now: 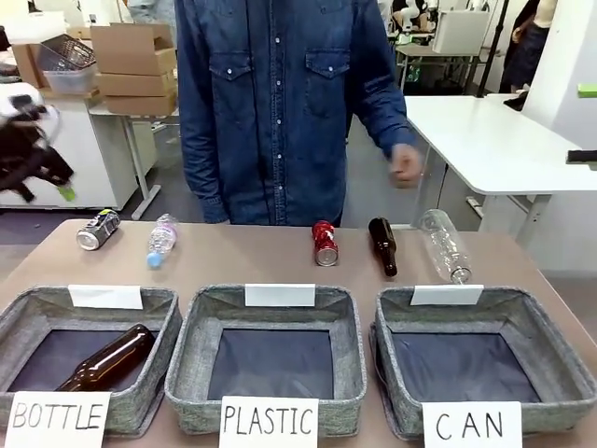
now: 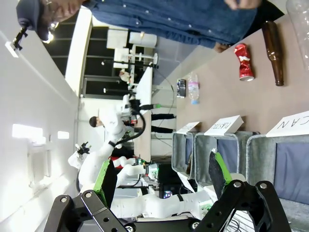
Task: Sort the can waste into the basket.
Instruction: Pick up the can waste from the table and place it in the right Fabric basket.
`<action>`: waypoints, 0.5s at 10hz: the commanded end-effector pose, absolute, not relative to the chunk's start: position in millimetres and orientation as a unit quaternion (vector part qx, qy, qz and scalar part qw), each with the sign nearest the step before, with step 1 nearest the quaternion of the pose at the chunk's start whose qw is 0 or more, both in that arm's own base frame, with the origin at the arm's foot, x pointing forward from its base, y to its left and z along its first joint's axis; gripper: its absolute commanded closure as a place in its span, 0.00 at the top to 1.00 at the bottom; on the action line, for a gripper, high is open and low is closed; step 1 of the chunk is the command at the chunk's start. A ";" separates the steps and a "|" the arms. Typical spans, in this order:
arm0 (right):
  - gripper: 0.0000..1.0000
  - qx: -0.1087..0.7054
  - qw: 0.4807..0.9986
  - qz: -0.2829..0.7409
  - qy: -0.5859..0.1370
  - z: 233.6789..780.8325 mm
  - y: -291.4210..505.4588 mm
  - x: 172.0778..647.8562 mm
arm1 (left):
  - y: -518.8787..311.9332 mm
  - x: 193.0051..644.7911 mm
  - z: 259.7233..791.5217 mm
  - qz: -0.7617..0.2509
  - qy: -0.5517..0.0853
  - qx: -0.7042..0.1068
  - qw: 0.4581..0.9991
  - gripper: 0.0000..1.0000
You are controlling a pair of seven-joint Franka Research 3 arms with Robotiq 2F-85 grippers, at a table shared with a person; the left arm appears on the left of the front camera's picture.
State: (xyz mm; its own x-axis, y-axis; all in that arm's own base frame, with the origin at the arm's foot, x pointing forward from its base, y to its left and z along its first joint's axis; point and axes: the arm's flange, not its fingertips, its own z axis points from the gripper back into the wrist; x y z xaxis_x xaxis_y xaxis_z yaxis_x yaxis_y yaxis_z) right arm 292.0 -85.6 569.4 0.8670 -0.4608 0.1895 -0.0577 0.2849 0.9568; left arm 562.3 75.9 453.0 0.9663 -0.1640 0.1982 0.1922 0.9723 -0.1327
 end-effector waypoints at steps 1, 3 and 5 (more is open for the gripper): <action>1.00 0.592 0.763 -0.120 -0.231 570.6 -85.7 294.5 | 68.7 613.4 420.6 -0.084 -0.107 -0.073 0.988 1.00; 1.00 0.592 0.763 -0.120 -0.231 570.6 -85.7 294.5 | 63.4 634.9 381.0 -0.053 -0.080 -0.020 0.995 1.00; 1.00 0.592 0.763 -0.120 -0.231 570.6 -85.7 294.5 | 66.9 648.3 347.2 -0.067 -0.058 -0.023 0.996 1.00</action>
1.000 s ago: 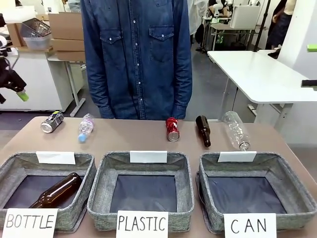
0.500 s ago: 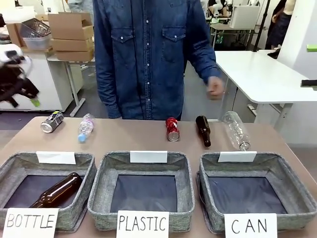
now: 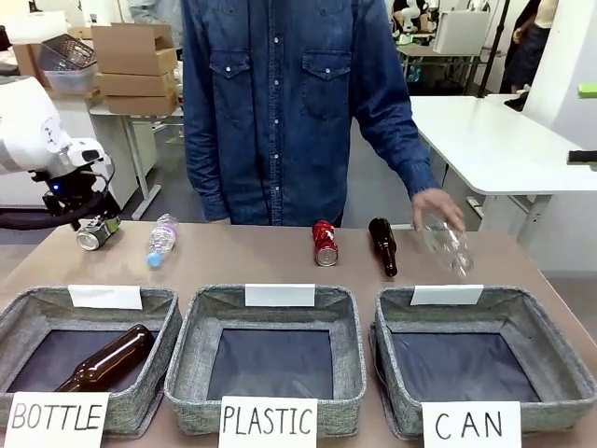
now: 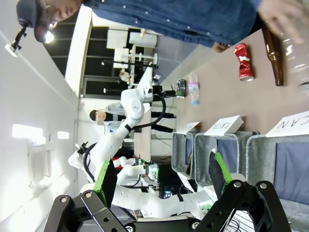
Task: Sort the can waste into the basket.
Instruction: Pick up the can waste from the table and place it in the right Fabric basket.
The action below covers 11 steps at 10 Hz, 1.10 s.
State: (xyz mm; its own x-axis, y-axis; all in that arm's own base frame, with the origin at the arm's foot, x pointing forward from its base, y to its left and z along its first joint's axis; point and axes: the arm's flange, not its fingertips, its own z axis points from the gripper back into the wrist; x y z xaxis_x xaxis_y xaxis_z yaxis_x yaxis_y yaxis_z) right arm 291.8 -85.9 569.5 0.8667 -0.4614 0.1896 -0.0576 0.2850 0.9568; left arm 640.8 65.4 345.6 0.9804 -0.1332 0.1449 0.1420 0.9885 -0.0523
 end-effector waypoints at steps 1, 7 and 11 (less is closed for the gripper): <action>1.00 0.592 0.763 -0.120 -0.231 570.6 -85.7 294.5 | 71.0 654.1 336.4 -0.070 -0.054 -0.031 0.996 1.00; 1.00 0.592 0.763 -0.120 -0.231 570.6 -85.7 294.5 | 79.8 672.4 318.6 -0.090 -0.077 -0.027 0.993 1.00; 1.00 0.592 0.763 -0.120 -0.231 570.6 -85.7 294.5 | 81.4 673.7 319.6 -0.093 -0.098 -0.021 0.991 0.00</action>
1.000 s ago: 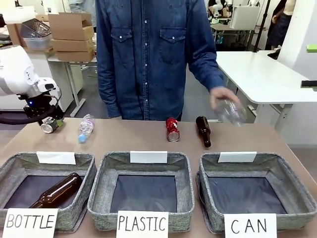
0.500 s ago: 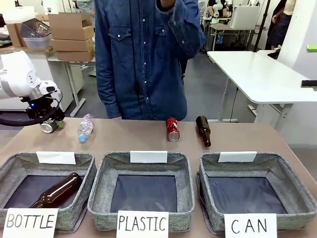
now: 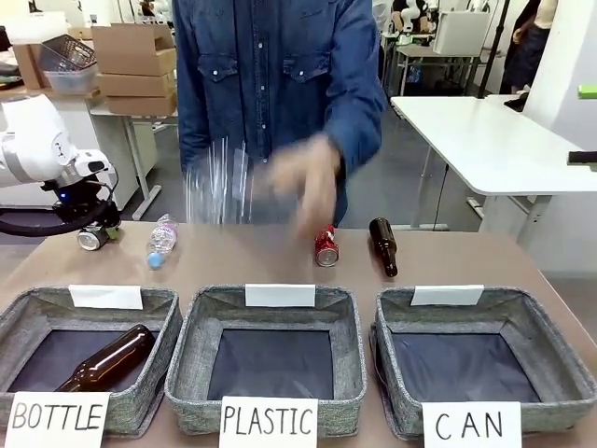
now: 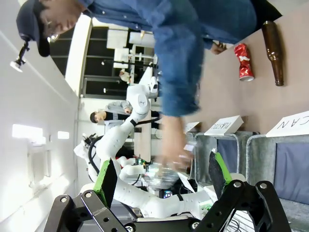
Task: Sort the can waste into the basket.
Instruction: Pick up the can waste from the table and place it in the right Fabric basket.
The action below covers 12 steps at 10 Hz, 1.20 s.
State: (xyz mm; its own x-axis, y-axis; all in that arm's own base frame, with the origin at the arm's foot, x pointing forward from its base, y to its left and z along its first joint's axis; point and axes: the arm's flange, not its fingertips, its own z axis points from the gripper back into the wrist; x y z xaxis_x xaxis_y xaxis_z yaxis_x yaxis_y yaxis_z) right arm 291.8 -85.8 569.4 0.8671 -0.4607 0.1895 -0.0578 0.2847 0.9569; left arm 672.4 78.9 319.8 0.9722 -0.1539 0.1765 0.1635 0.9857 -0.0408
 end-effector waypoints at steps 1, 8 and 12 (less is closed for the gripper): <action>1.00 0.592 0.763 -0.120 -0.231 570.6 -85.7 294.5 | 82.3 674.0 319.9 -0.096 -0.103 -0.013 0.990 0.00; 1.00 0.592 0.763 -0.120 -0.231 570.6 -85.7 294.5 | 86.3 645.3 361.2 -0.084 -0.081 -0.072 0.991 0.29; 1.00 0.592 0.763 -0.120 -0.231 570.6 -85.7 294.5 | 50.2 402.7 514.5 -0.353 -0.152 -0.166 0.908 0.29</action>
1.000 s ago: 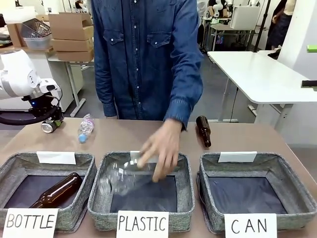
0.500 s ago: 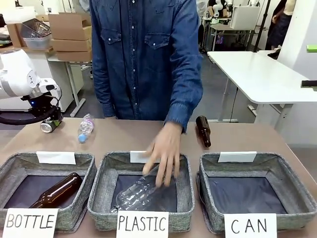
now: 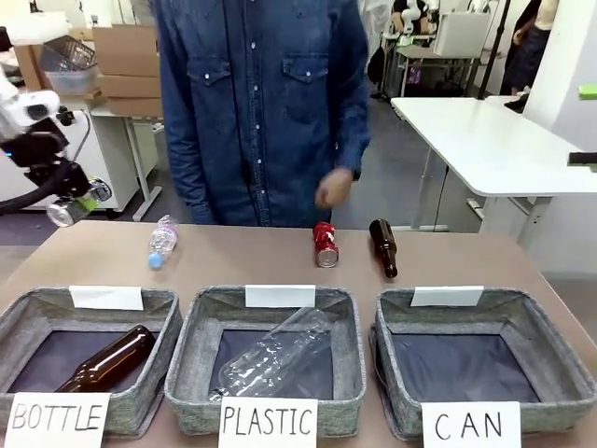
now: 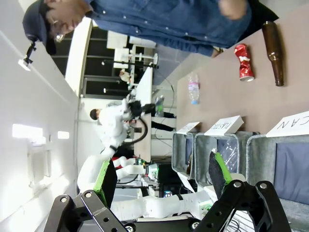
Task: Sort the can waste into the basket.
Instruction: Pick up the can waste from the table and place it in the right Fabric basket.
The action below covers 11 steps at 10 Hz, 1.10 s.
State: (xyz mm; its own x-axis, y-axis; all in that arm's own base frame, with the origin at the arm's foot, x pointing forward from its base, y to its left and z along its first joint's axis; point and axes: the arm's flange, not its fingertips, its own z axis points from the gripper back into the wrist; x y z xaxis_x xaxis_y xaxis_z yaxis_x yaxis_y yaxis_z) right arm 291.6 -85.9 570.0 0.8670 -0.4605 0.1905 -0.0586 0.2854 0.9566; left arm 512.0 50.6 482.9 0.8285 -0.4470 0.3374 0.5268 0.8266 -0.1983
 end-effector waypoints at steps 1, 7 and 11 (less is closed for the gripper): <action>1.00 0.592 0.763 -0.120 -0.231 570.6 -85.7 294.5 | 36.6 350.2 515.1 -0.456 -0.133 -0.150 0.867 0.29; 1.00 0.592 0.763 -0.120 -0.231 570.6 -85.7 294.5 | 11.2 287.8 490.3 -0.556 -0.101 -0.173 0.806 0.29; 1.00 0.569 0.777 -0.127 -0.237 602.3 -123.1 290.4 | -185.2 322.2 530.3 -0.762 -0.285 -0.222 0.537 0.39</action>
